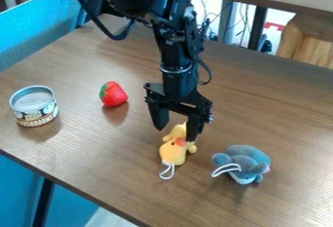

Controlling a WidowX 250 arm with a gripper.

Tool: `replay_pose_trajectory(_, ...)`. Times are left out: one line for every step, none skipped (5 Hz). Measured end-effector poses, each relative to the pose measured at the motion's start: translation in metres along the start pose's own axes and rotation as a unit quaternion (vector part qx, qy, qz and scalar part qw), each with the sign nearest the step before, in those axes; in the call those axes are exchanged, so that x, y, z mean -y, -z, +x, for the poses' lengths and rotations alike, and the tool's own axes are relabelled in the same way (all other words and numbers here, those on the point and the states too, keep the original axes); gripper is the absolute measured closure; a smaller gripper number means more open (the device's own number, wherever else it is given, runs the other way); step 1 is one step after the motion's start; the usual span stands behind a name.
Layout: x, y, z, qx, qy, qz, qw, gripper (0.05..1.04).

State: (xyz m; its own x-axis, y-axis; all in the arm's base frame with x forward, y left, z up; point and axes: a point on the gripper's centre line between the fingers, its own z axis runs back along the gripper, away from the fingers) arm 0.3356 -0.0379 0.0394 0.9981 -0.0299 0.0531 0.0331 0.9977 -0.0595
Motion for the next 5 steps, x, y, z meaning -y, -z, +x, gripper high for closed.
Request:
replay_pose_trajectory(-0.004,0.013,-0.001,-0.012,-0.006,0.010,0.9999,0.118)
replay_pose_trajectory(0.000,0.014,0.001,-0.007,-0.004,0.000,1.0000,0.384)
replay_pose_trajectory(0.003,0.015,0.003,0.005,-0.006,-0.010,0.9999,0.647)
replay_pose_trajectory(0.005,0.017,0.004,0.013,0.002,-0.019,0.9997,0.753)
replay_pose_trajectory(0.007,0.017,0.004,0.034,0.032,-0.026,0.9986,0.777)
